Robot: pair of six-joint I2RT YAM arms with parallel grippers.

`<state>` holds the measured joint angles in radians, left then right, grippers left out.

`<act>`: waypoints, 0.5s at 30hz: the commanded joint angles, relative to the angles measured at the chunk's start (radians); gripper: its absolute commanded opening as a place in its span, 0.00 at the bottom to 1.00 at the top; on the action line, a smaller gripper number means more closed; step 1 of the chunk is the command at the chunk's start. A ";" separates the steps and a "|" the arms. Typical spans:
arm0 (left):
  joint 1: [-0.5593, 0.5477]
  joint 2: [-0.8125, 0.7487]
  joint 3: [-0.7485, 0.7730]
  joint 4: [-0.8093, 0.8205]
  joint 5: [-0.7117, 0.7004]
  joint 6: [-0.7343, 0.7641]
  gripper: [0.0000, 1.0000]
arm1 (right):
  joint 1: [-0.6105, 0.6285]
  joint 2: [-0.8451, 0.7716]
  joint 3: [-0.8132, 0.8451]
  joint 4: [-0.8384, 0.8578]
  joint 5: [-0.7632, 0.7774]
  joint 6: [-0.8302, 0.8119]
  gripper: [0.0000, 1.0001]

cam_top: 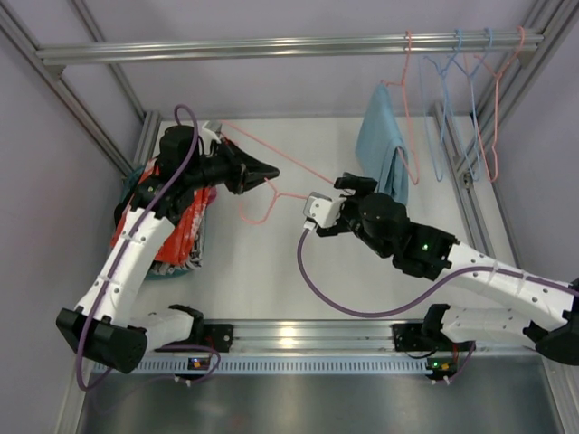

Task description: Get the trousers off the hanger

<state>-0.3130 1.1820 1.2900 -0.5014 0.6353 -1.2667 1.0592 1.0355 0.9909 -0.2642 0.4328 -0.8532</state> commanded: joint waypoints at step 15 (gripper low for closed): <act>0.020 -0.074 -0.024 0.011 -0.011 -0.026 0.58 | -0.005 -0.017 0.118 -0.058 -0.137 0.062 0.00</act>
<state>-0.3023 1.1397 1.2690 -0.5041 0.6346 -1.2861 1.0561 1.0618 1.0405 -0.2871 0.3851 -0.8425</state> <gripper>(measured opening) 0.502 0.022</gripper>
